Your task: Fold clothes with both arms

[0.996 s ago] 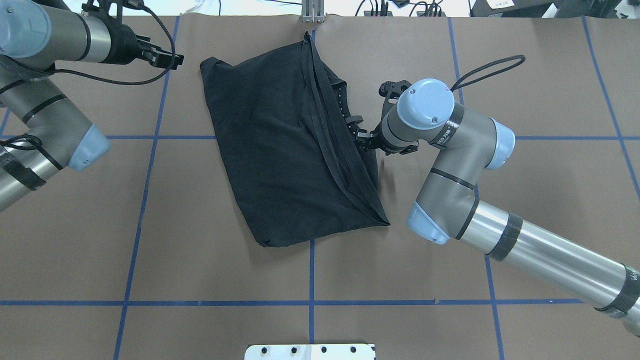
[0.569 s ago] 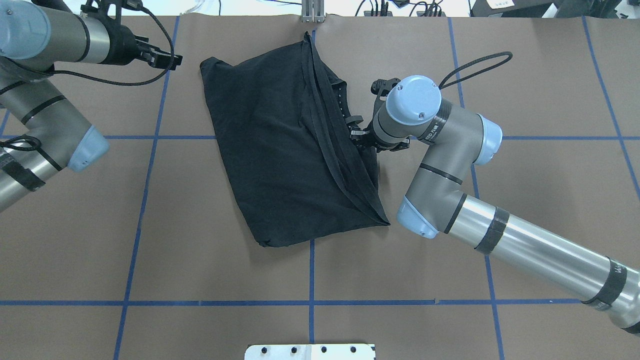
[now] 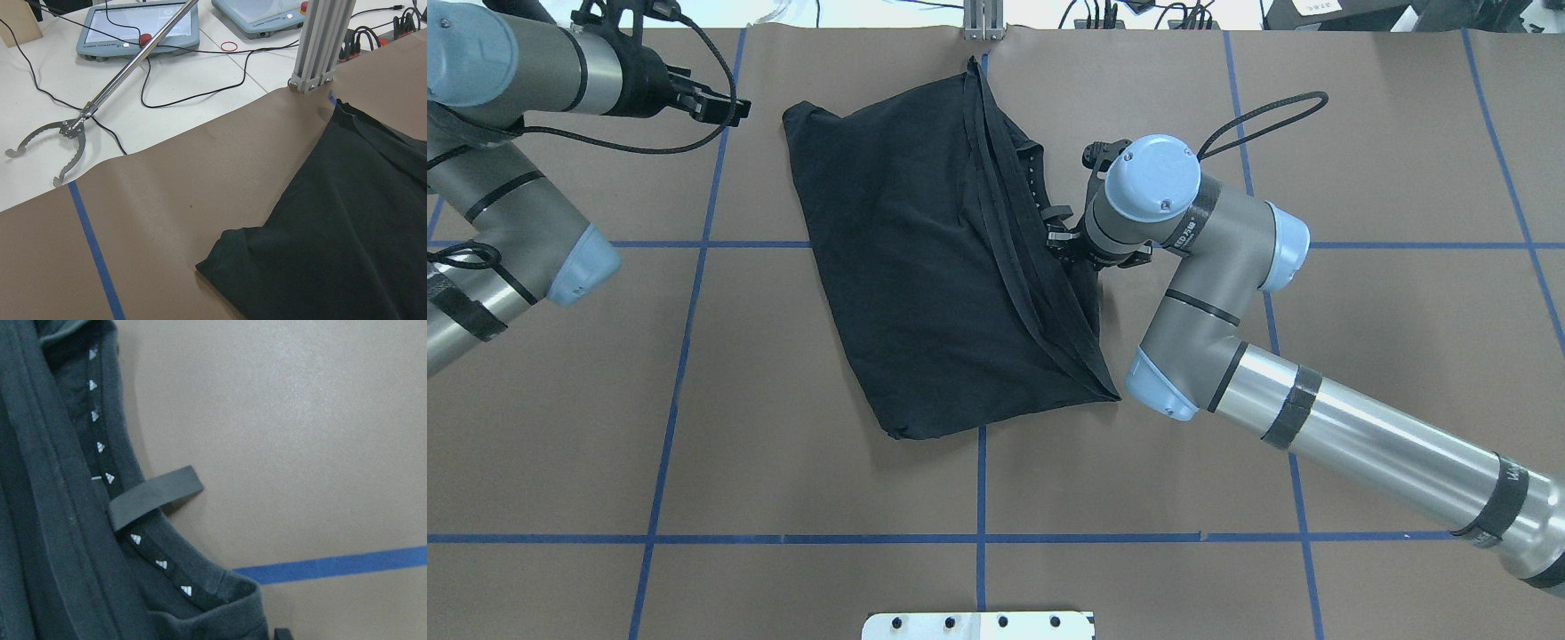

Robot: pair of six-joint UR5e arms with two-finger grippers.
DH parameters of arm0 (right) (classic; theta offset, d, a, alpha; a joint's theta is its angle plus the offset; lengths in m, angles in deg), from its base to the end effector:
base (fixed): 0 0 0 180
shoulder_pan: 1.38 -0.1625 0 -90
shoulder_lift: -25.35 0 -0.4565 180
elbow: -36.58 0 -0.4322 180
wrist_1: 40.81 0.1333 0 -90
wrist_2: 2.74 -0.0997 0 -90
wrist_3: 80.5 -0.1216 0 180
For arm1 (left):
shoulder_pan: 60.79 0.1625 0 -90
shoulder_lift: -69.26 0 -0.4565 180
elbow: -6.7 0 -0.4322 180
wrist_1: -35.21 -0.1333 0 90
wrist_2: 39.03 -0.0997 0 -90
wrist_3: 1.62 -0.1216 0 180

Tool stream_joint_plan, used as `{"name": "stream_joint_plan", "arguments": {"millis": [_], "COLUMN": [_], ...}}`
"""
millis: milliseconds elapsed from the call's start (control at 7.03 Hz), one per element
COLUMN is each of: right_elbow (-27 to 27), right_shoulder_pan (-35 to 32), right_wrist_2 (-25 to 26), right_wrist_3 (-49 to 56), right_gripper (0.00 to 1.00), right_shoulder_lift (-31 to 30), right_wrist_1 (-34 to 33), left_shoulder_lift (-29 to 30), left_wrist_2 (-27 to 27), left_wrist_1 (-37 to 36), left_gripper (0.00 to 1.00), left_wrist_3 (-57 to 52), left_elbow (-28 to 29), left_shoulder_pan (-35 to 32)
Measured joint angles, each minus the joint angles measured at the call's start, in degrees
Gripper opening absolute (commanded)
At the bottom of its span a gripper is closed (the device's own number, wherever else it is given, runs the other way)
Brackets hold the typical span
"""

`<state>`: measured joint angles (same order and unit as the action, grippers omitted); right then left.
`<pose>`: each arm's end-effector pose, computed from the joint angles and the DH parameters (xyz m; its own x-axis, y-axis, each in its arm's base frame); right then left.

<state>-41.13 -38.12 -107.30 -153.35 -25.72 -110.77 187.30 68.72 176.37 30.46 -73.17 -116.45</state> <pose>-0.6014 -0.5771 0.3320 0.6528 0.1312 0.7460 -0.2511 0.9667 0.0497 0.3547 -0.6898 0.3808 0.6372 0.4978 -0.5883 0.1616 0.6601 0.7336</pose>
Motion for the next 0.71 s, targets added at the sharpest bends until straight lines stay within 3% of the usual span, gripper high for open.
{"name": "stream_joint_plan", "arguments": {"millis": [427,711], "right_elbow": [0.53,-2.86], "right_shoulder_pan": [0.18,0.69], "right_wrist_2": [0.28,0.26], "right_wrist_3": [0.11,-0.36], "right_gripper": [0.00,0.00], "right_shoulder_lift": [1.23,-0.55], "right_wrist_1": [-0.40,-1.62], "left_shoulder_lift": [0.00,0.01], "left_wrist_2": [0.03,0.08], "left_wrist_1": [0.00,0.02], "left_gripper": [1.00,1.00], "left_wrist_3": [0.00,0.00], "left_elbow": [0.27,0.36], "left_shoulder_pan": [0.06,0.20]}}
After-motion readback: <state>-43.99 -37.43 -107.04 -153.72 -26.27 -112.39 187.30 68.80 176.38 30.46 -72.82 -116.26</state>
